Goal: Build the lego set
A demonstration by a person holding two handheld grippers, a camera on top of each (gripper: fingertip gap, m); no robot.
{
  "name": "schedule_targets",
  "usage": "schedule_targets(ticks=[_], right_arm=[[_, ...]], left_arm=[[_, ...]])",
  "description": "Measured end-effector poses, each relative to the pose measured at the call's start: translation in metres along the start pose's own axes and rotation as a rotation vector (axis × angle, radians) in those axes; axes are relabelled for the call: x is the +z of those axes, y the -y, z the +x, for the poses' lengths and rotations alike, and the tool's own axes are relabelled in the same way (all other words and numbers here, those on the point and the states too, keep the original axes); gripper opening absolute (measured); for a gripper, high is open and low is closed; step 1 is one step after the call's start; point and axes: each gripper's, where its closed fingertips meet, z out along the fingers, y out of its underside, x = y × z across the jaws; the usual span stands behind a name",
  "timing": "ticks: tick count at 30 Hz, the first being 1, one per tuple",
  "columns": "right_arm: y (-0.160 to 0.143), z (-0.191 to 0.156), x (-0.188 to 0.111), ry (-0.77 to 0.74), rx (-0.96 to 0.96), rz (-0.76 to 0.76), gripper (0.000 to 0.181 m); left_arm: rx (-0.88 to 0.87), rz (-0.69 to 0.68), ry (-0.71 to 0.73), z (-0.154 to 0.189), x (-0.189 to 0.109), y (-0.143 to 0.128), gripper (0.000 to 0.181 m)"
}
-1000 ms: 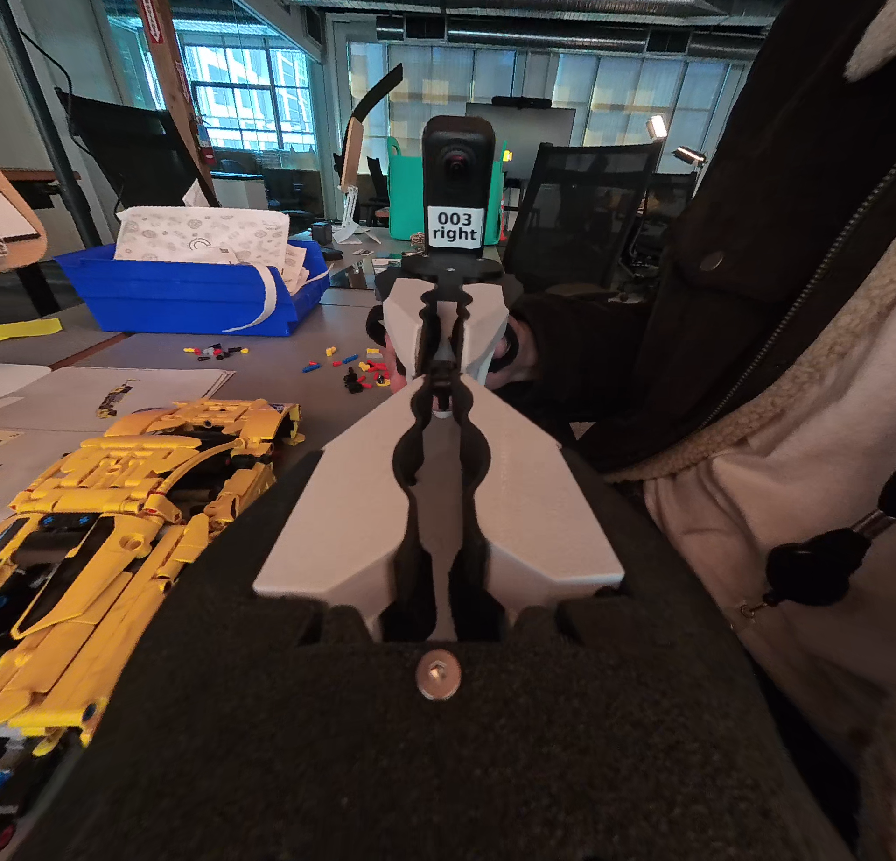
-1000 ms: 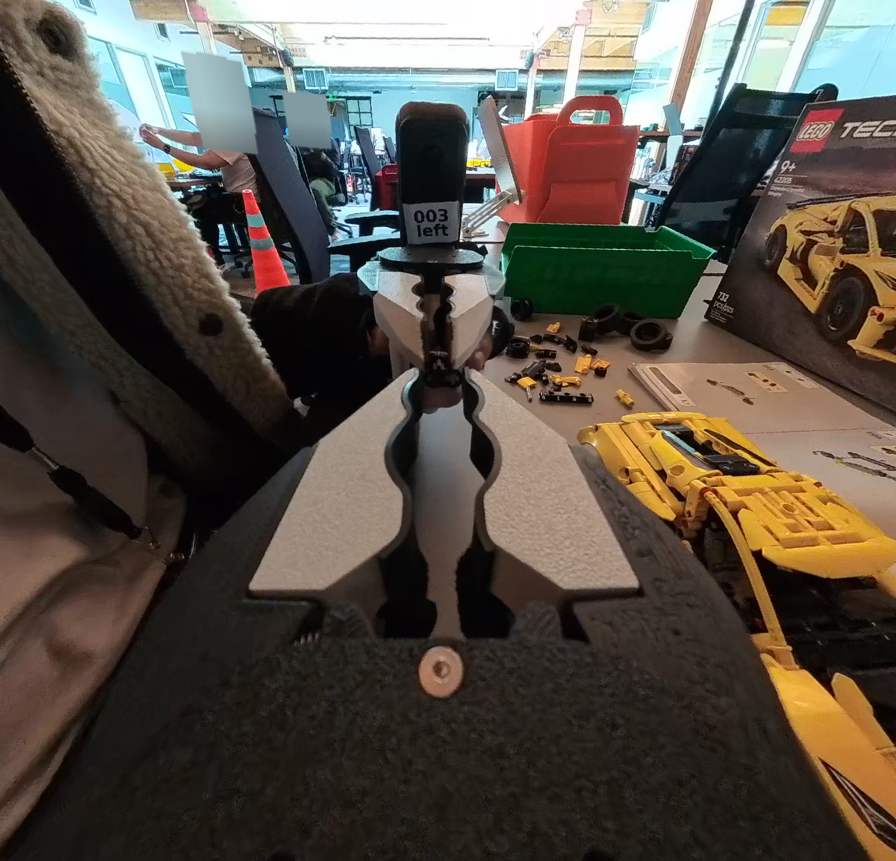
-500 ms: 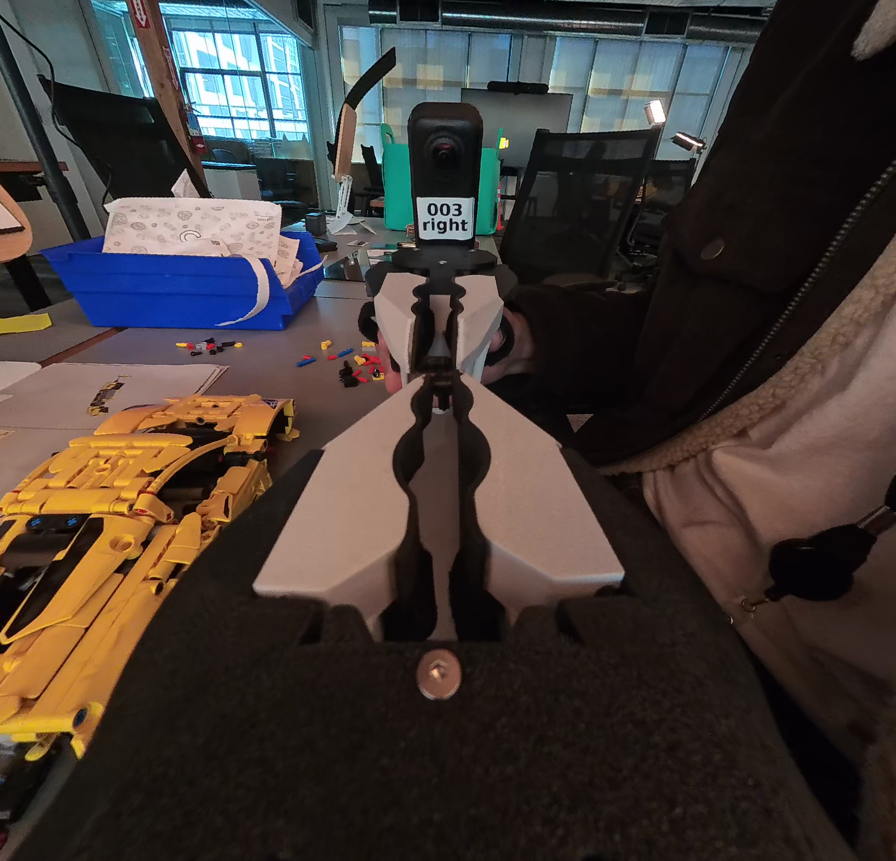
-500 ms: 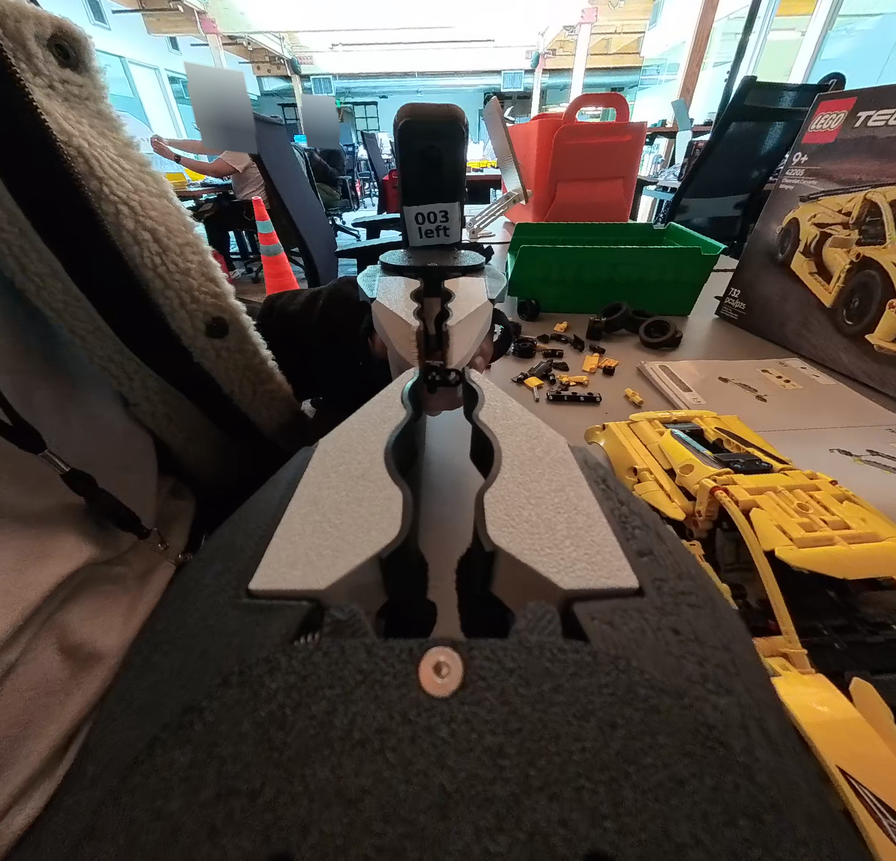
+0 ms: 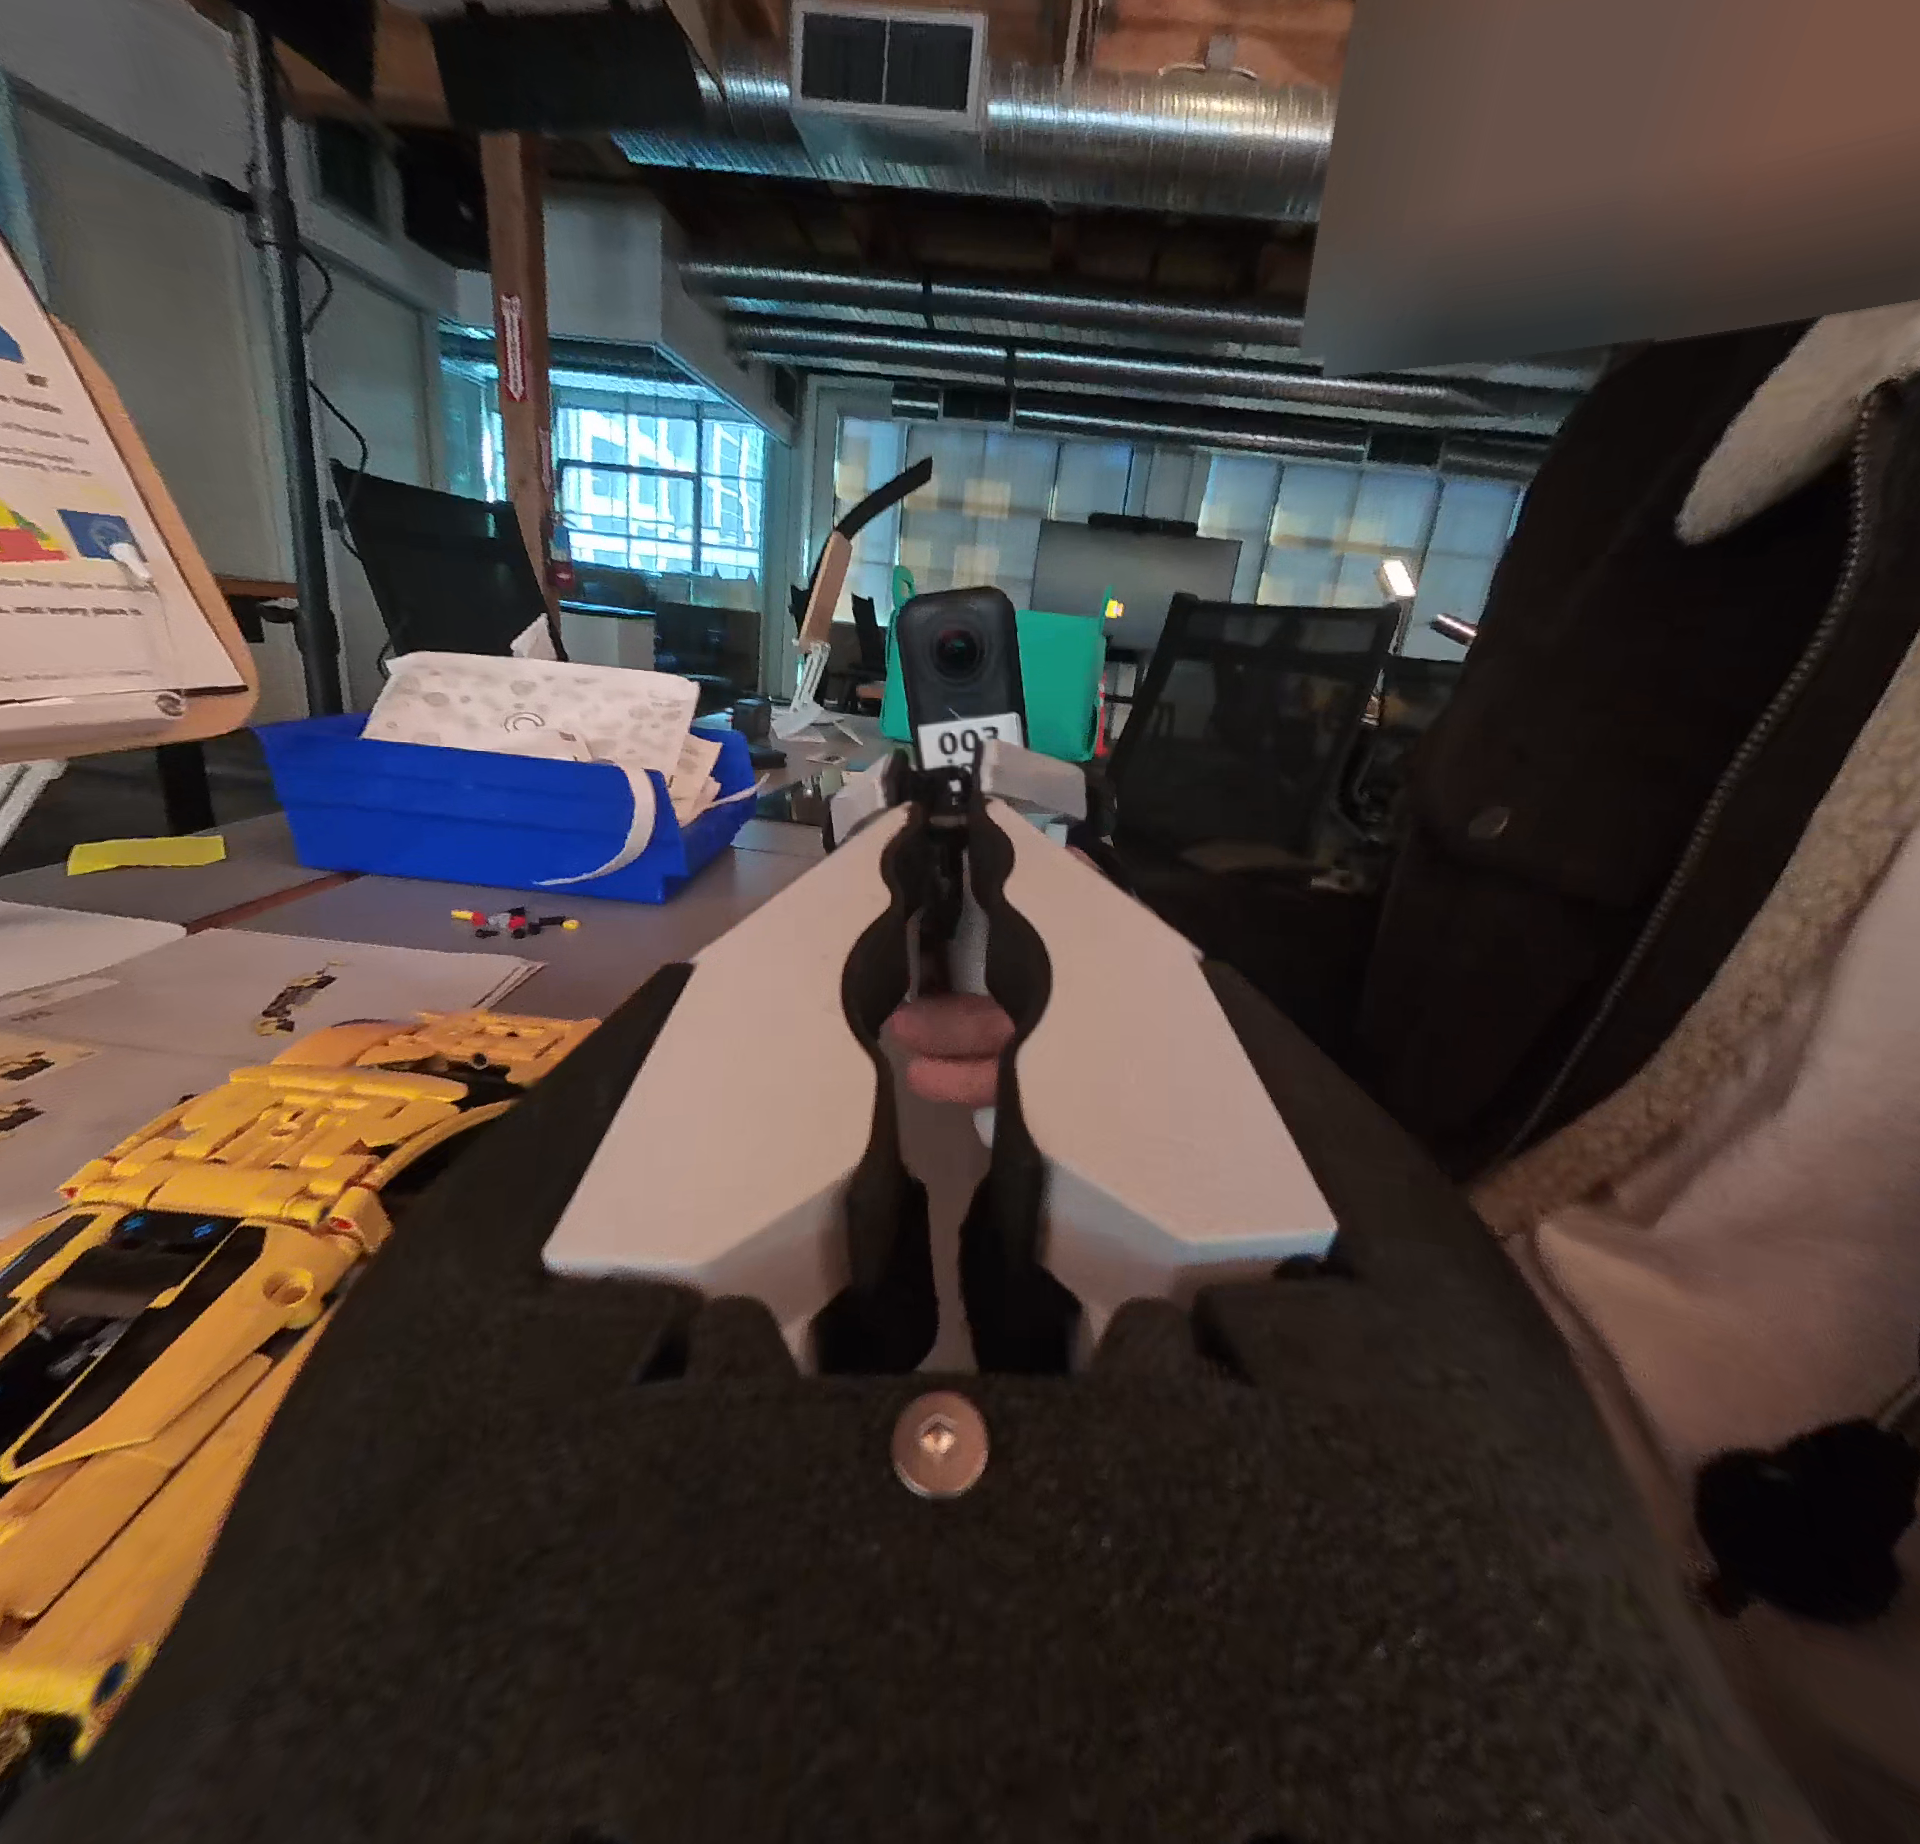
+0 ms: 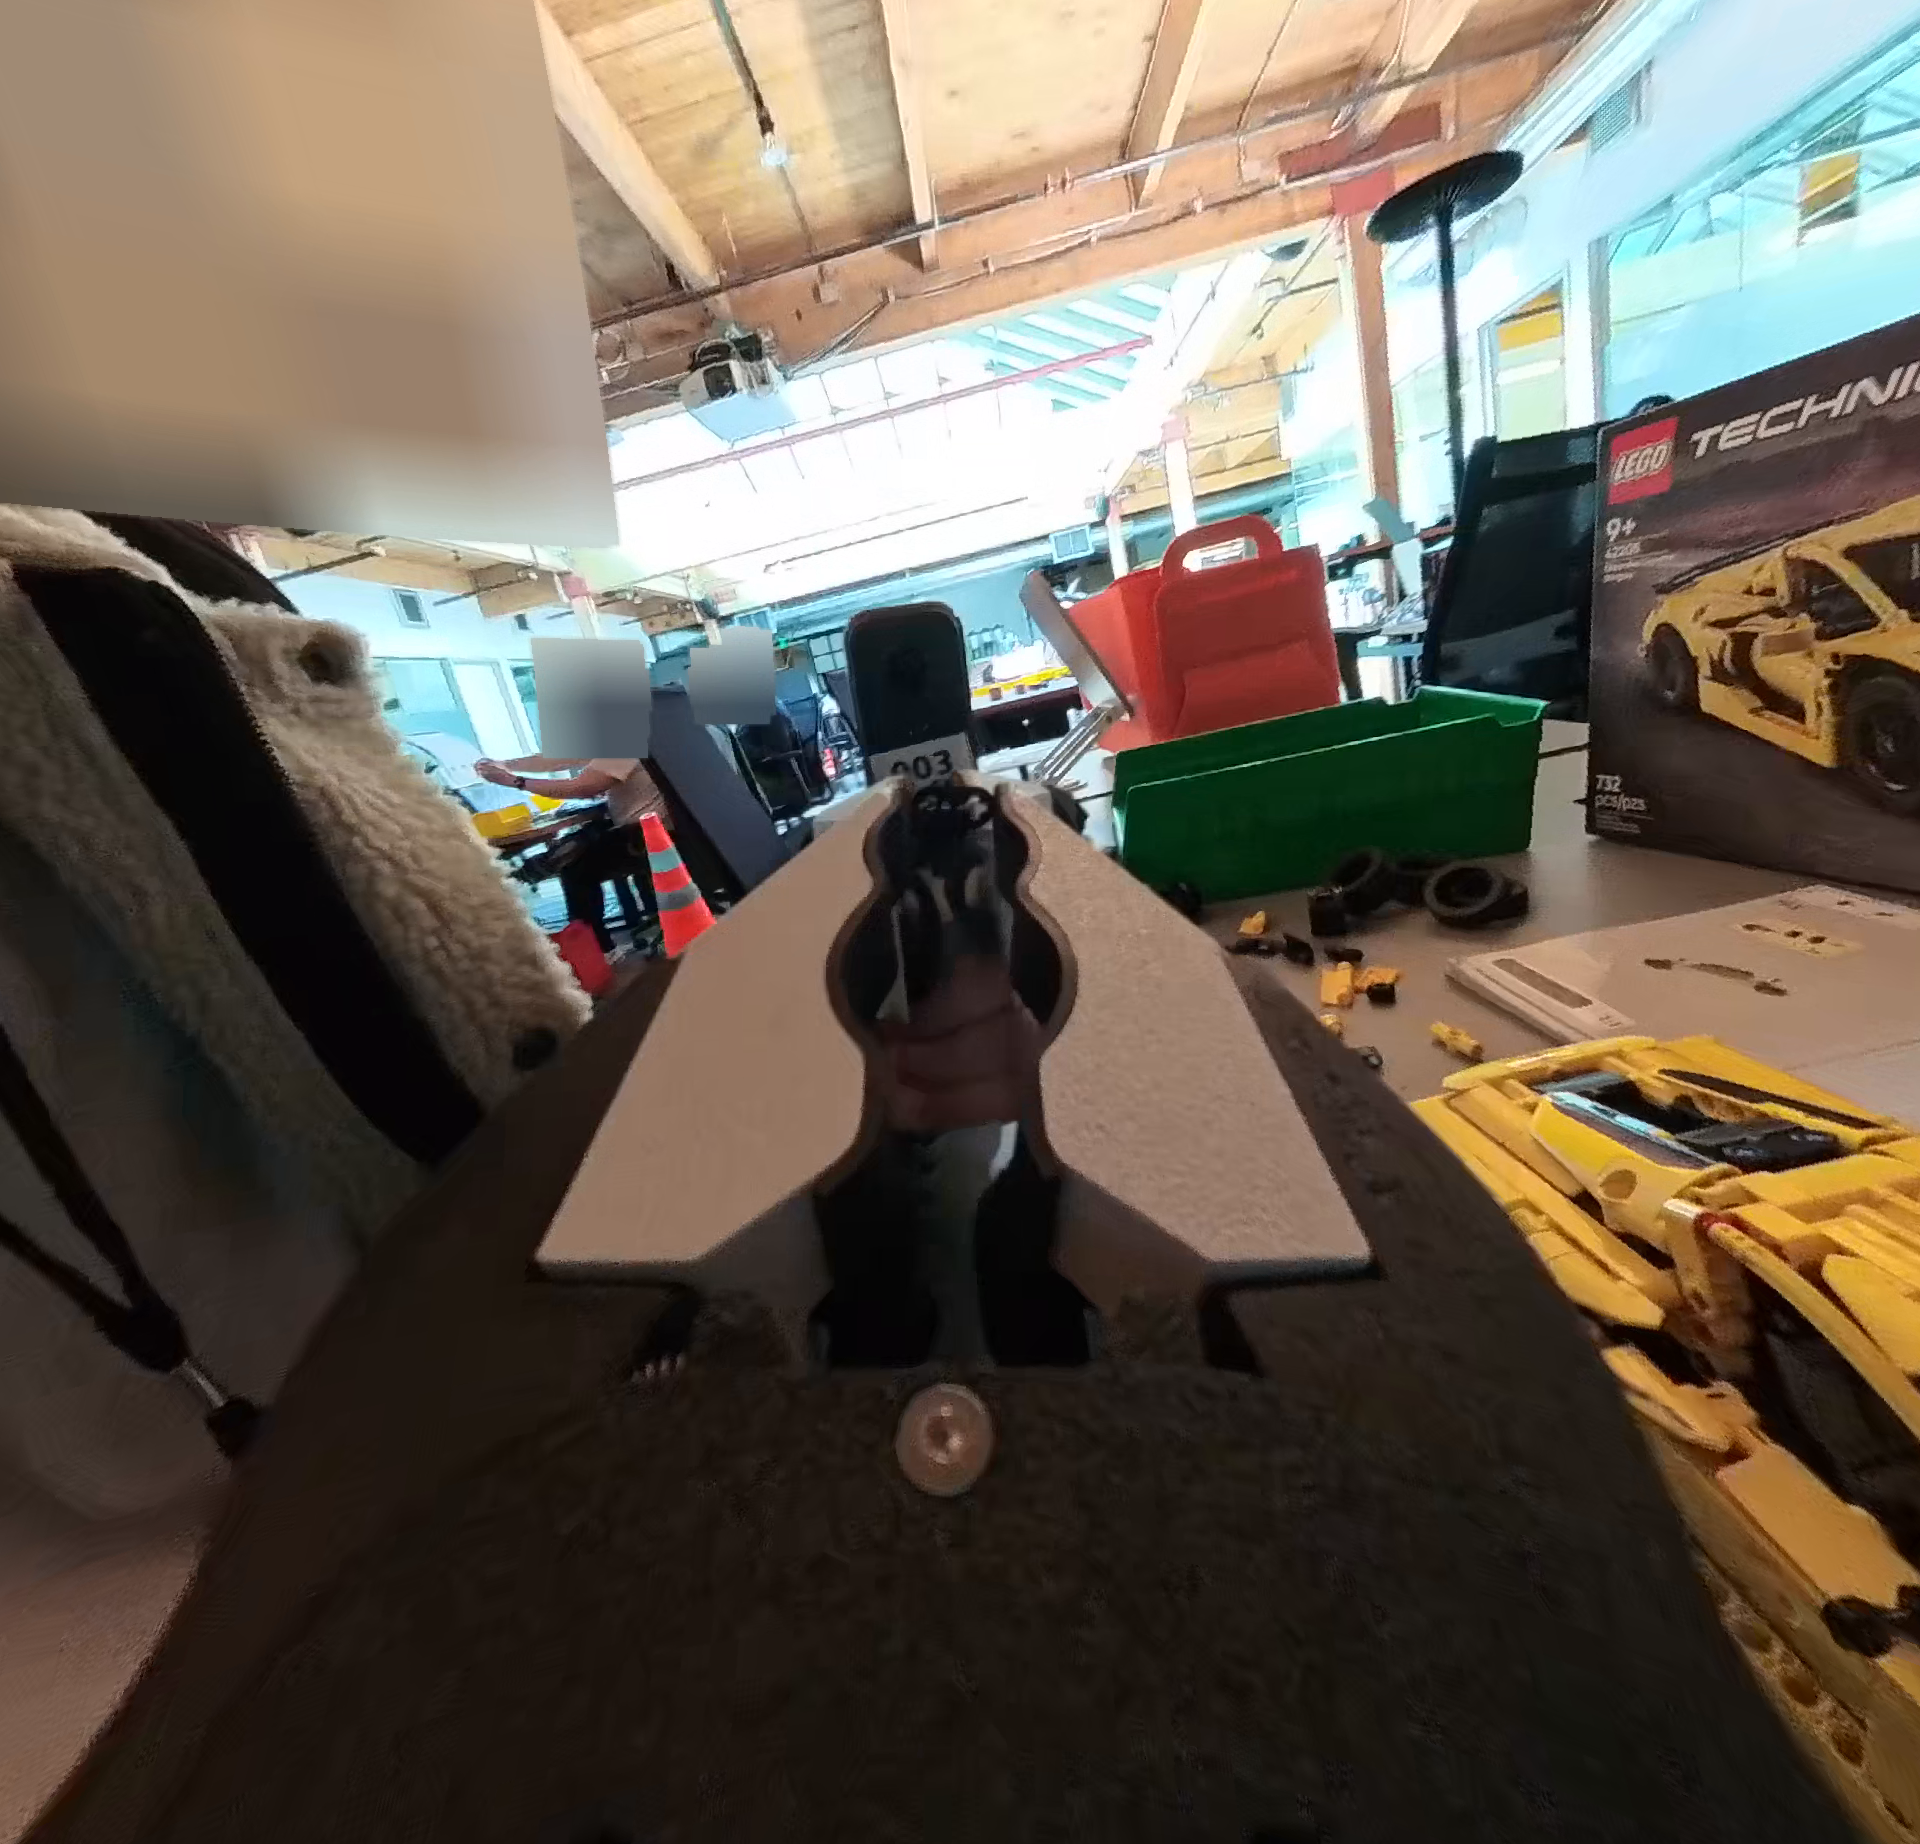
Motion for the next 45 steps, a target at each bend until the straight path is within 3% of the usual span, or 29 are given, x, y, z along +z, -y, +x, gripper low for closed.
schedule_targets(ticks=[11,15,17,21,27,45], right_arm=[[-0.012,0.004,-0.005,0.013,-0.012,-0.074,0.014],[-0.013,0.003,-0.006,0.08,0.151,-0.051,0.014],[-0.024,0.001,-0.002,0.067,0.069,-0.115,0.014],[-0.015,0.003,0.0,0.03,-0.006,-0.082,0.014],[-0.004,0.014,-0.008,0.002,0.034,-0.041,0.014],[-0.01,0.007,-0.006,0.042,0.077,-0.049,0.014]], left_arm=[[-0.037,-0.082,-0.003,-0.002,-0.002,-0.014,0.007],[-0.01,-0.11,-0.001,0.0,0.002,-0.018,0.007],[0.011,-0.182,0.013,0.0,0.008,-0.032,0.007],[0.03,-0.142,0.05,-0.002,0.009,-0.025,0.006],[0.016,-0.103,0.063,-0.008,0.002,-0.018,0.007],[-0.012,-0.076,0.038,-0.005,0.001,-0.014,0.007]])
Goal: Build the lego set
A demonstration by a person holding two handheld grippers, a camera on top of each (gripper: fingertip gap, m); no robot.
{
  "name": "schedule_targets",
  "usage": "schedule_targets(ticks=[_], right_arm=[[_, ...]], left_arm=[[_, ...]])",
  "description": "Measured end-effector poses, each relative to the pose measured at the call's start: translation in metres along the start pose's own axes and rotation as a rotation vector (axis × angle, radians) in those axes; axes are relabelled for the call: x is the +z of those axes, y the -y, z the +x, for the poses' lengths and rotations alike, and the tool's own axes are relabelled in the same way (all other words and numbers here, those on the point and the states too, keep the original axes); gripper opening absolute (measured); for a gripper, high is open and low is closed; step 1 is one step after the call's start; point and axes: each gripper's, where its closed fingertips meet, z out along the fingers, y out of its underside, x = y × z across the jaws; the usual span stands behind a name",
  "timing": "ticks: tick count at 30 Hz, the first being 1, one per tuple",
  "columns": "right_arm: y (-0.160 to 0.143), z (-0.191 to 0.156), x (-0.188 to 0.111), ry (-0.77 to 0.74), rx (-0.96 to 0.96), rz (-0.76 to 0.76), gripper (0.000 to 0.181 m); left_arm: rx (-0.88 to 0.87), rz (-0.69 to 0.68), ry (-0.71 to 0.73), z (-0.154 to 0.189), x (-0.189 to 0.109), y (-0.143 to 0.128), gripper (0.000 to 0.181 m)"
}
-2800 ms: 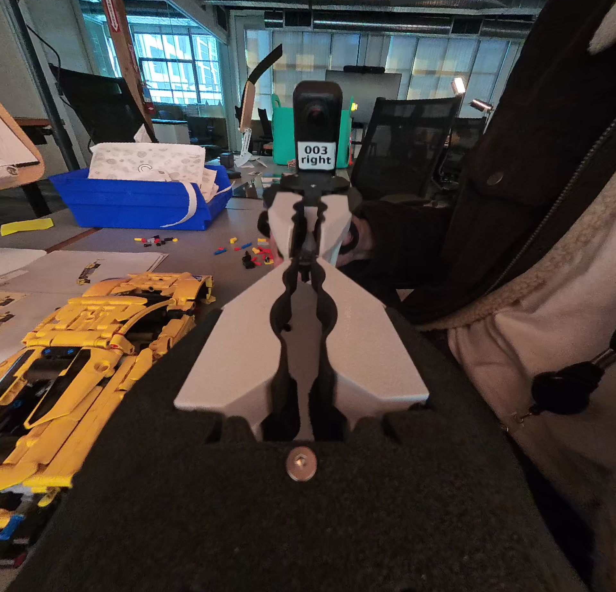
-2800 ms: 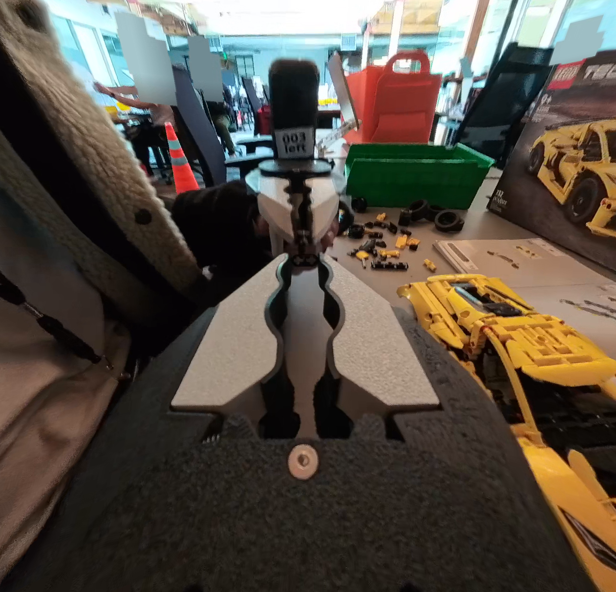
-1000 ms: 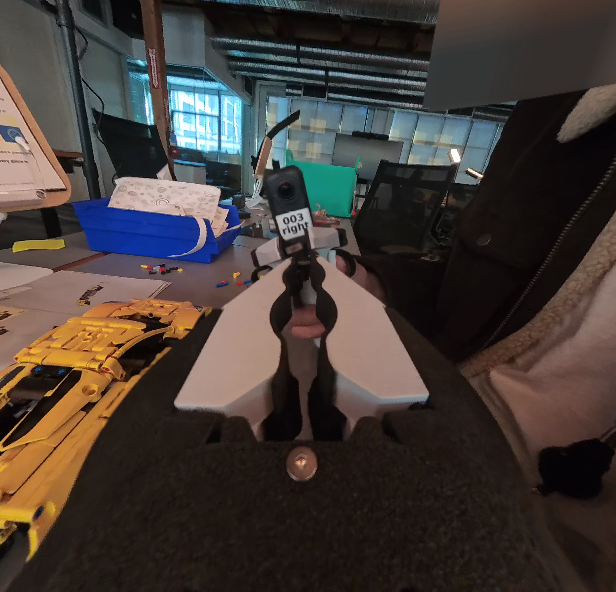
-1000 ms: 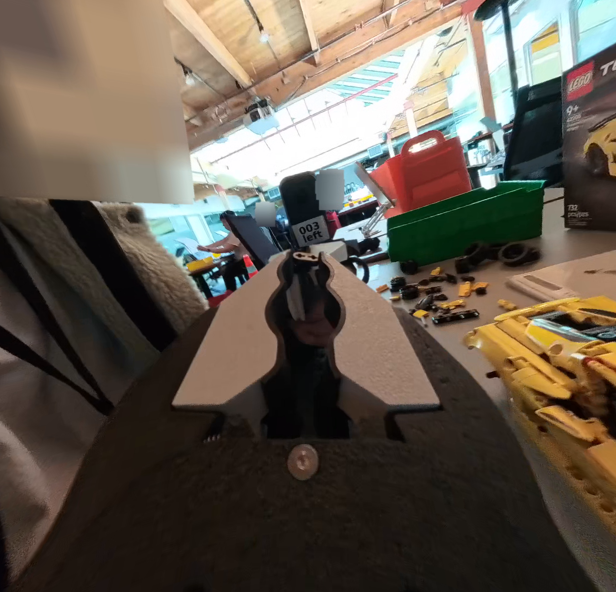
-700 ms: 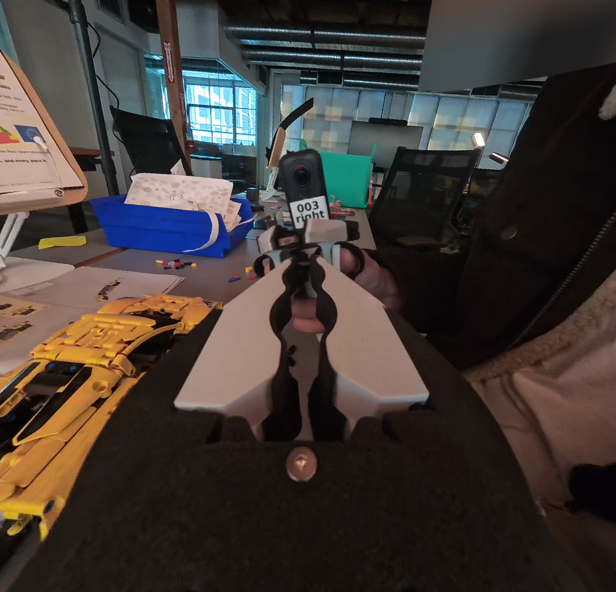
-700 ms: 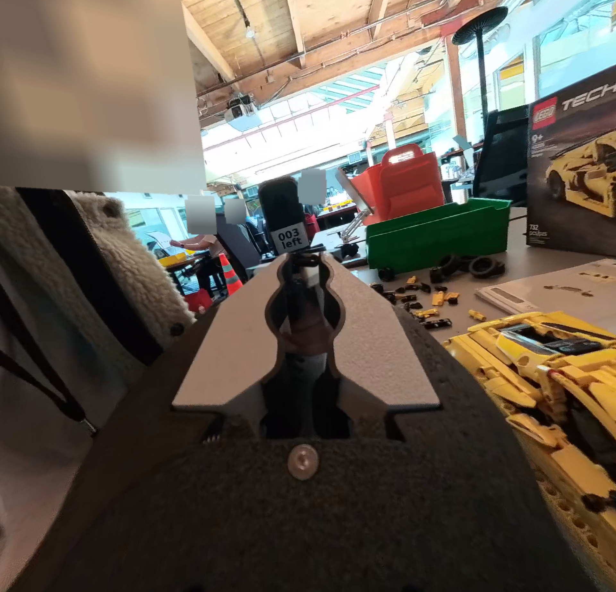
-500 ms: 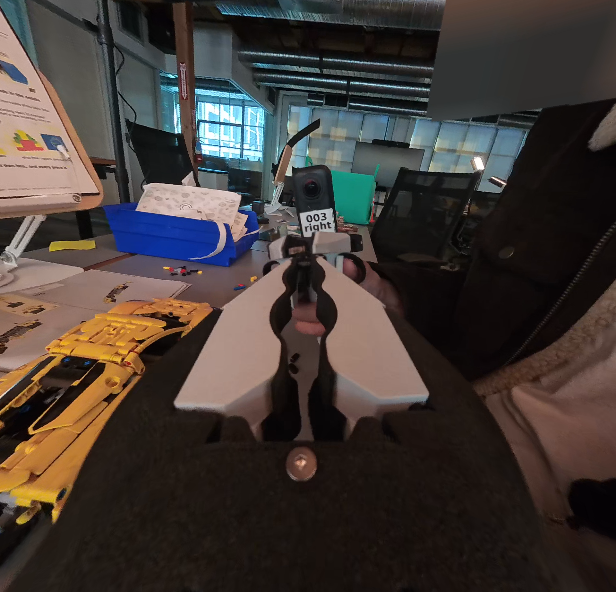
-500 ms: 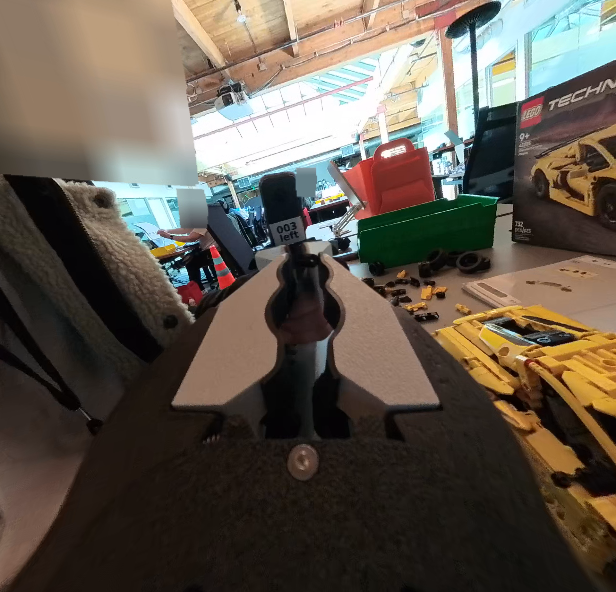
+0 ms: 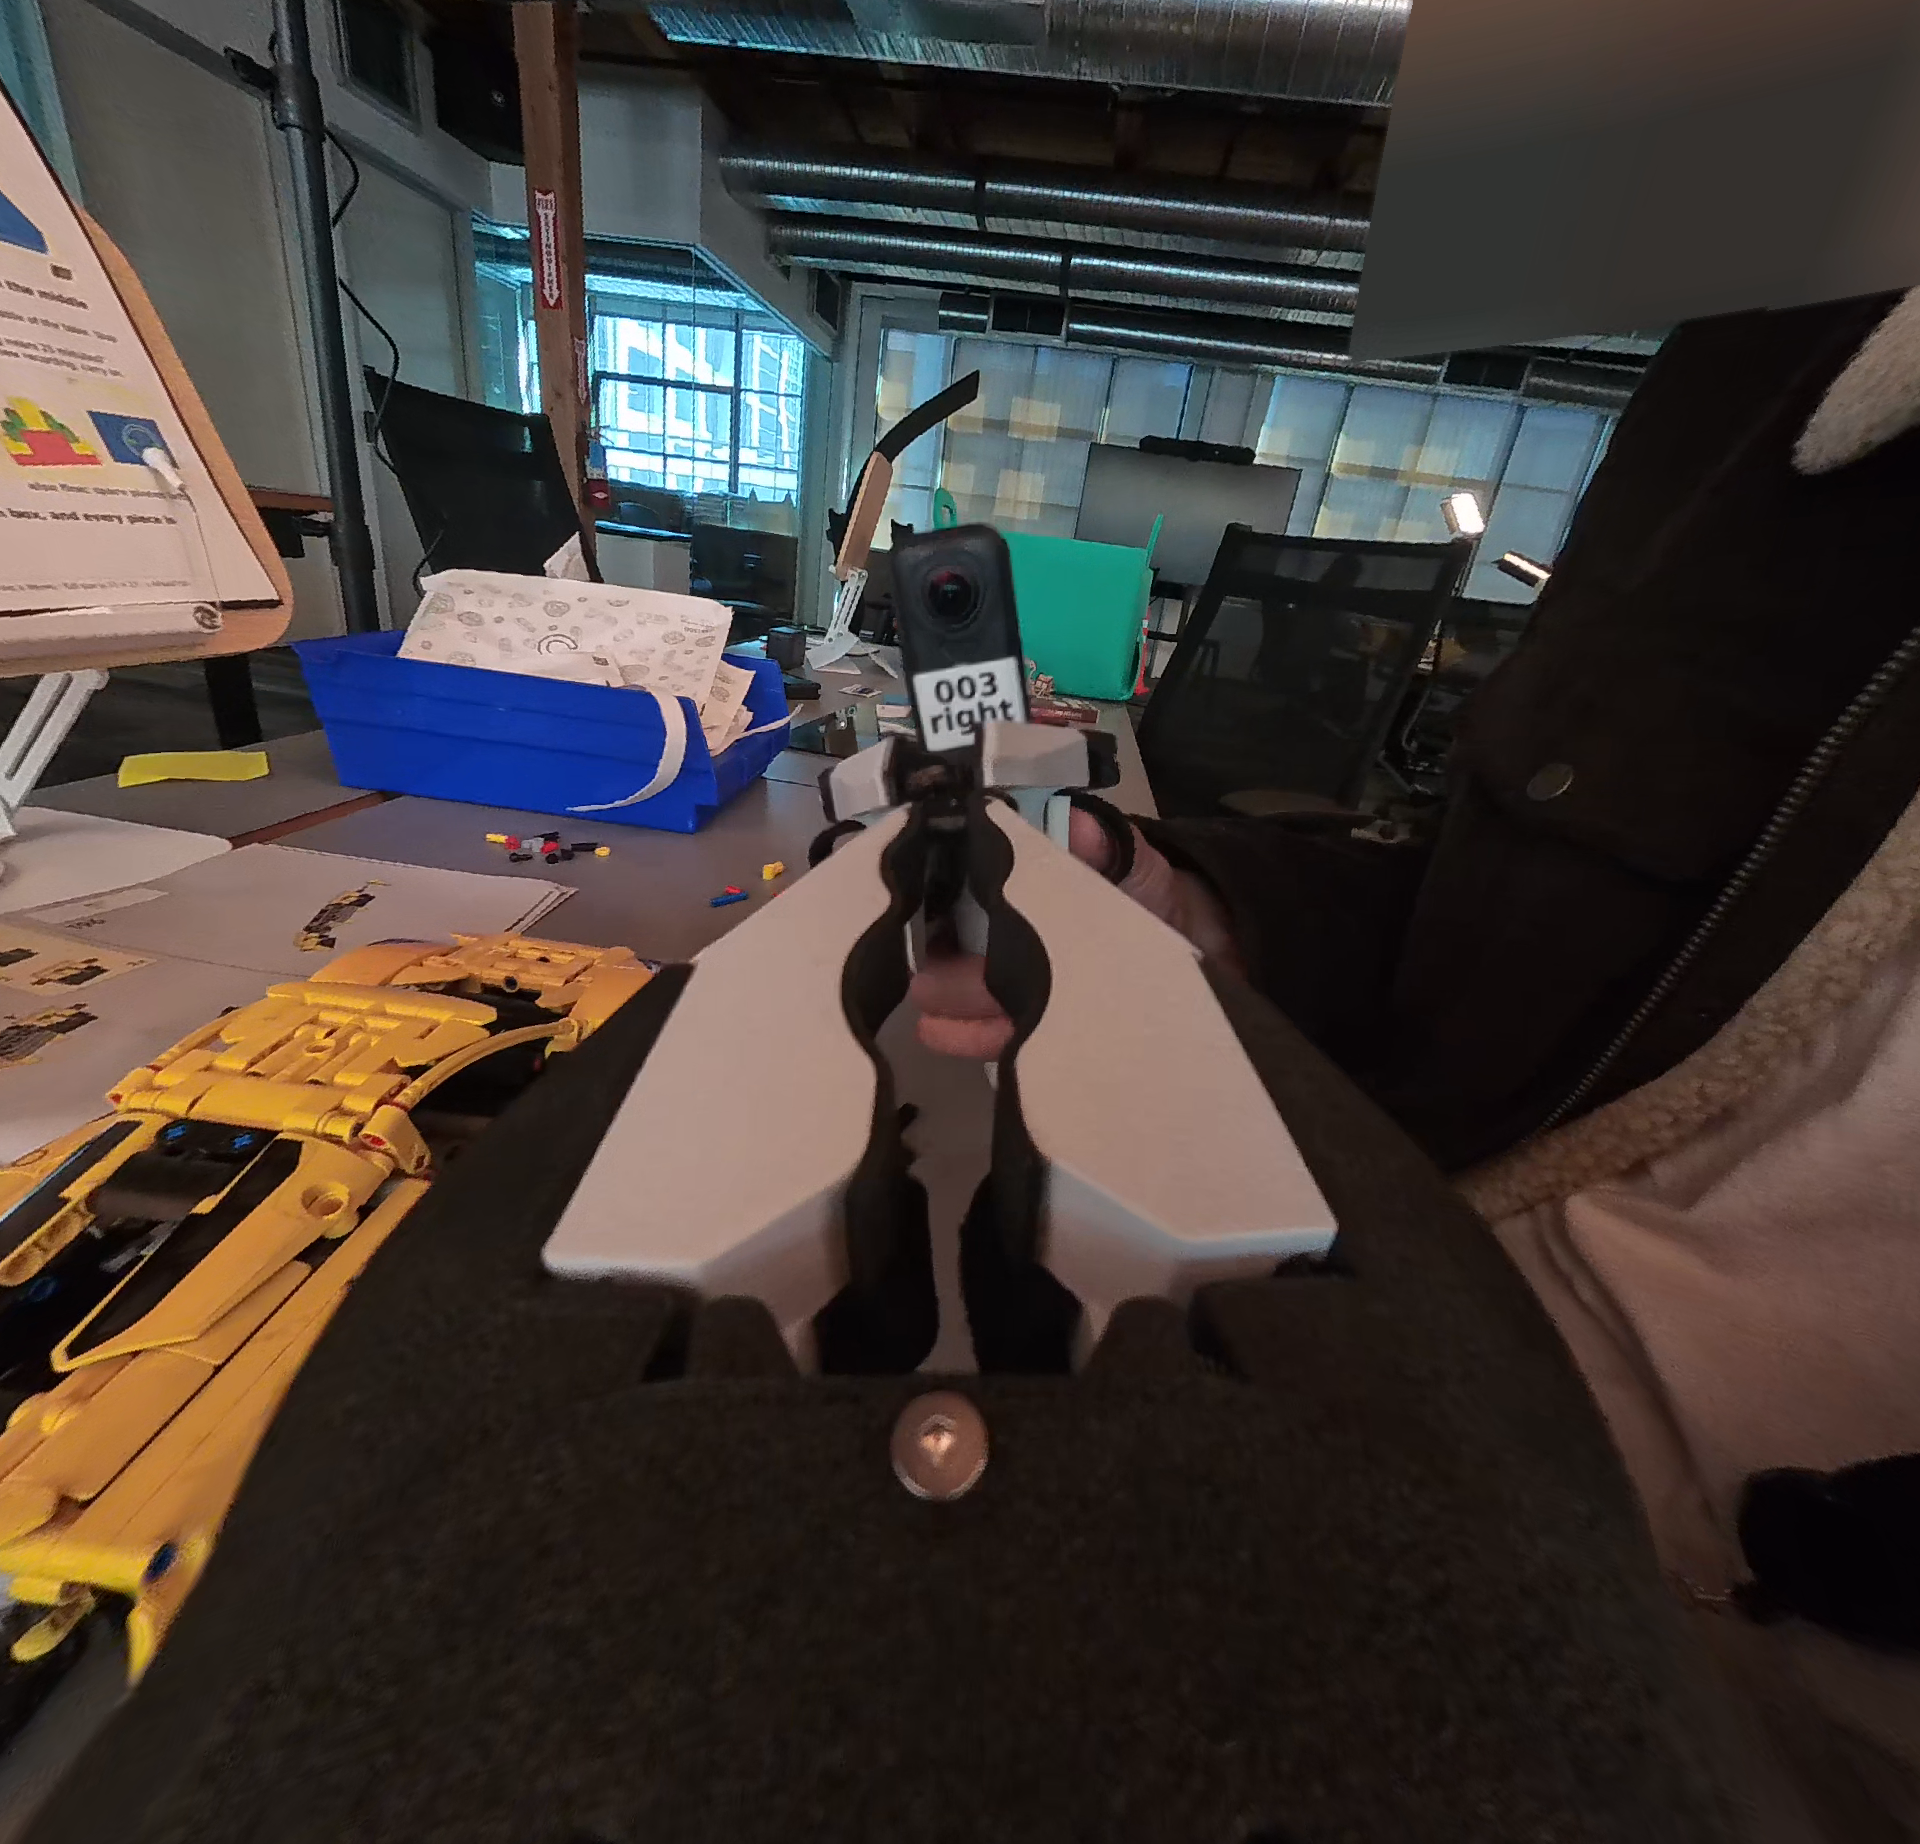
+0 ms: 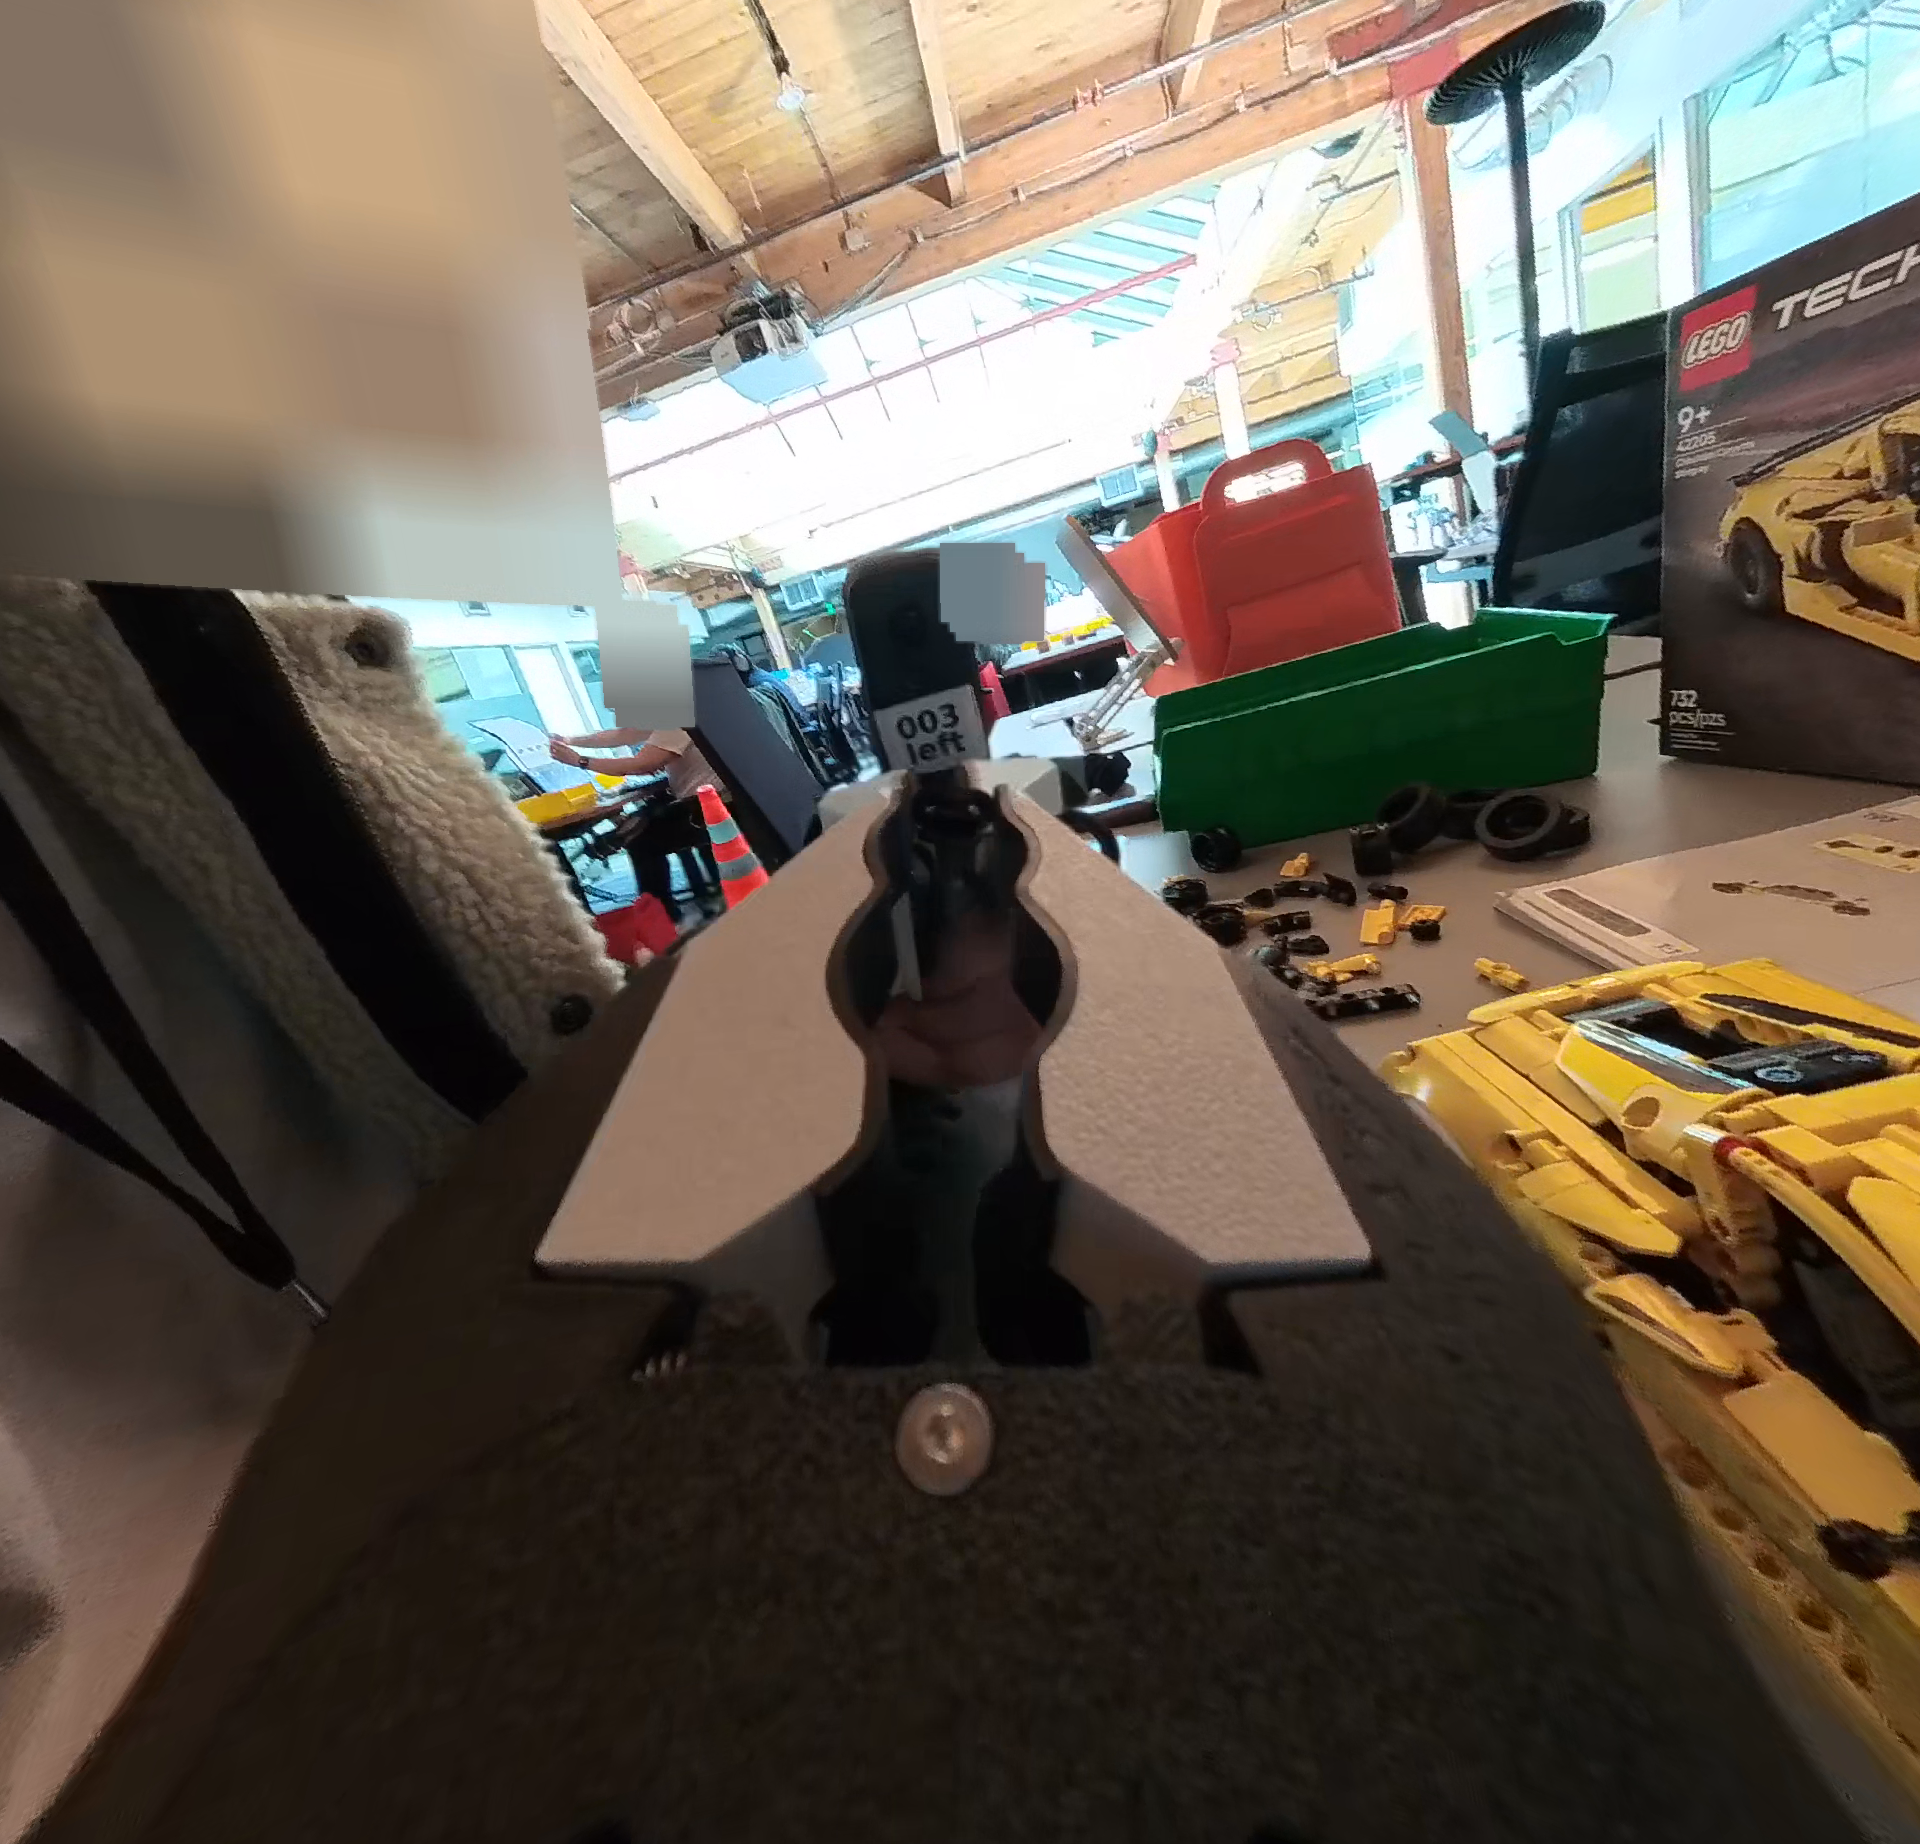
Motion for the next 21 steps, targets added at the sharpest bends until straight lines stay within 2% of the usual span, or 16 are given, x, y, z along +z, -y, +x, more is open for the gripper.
schedule_targets(ticks=[4,11,21], right_arm=[[0.0059,-0.0064,0.0035,0.049,0.041,0.056,0.014],[0.0077,-0.0027,-0.0001,0.008,-0.012,0.049,0.014],[0.0027,-0.001,0.0008,-0.006,-0.017,0.017,0.014]], left_arm=[[-0.035,0.048,-0.035,0.0043,-0.0005,0.0073,0.006],[-0.059,0.07,-0.015,-0.0026,-0.005,0.0105,0.007],[-0.035,0.019,-0.008,-0.0024,-0.0018,0.0018,0.007]])
